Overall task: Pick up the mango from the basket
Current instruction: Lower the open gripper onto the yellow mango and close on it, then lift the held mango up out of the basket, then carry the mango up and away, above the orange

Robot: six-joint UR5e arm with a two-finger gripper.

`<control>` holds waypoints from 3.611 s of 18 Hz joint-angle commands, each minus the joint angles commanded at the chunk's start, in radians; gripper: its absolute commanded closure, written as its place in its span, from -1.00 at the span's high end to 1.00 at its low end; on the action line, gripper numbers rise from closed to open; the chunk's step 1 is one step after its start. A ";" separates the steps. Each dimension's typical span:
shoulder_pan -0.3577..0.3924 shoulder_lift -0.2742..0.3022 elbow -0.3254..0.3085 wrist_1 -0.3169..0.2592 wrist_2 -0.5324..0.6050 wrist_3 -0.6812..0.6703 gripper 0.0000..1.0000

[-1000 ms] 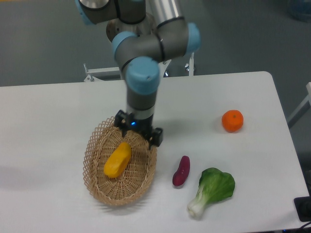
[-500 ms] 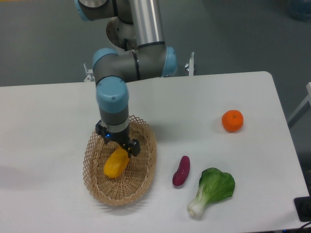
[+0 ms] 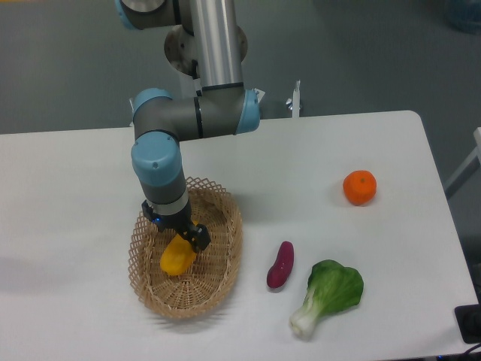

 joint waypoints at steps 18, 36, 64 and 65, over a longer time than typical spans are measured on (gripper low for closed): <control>0.061 0.078 0.063 -0.014 -0.012 0.032 0.10; 0.492 0.170 0.291 -0.388 -0.113 0.472 0.10; 0.765 0.195 0.319 -0.469 -0.110 0.811 0.11; 0.765 0.196 0.321 -0.469 -0.110 0.811 0.11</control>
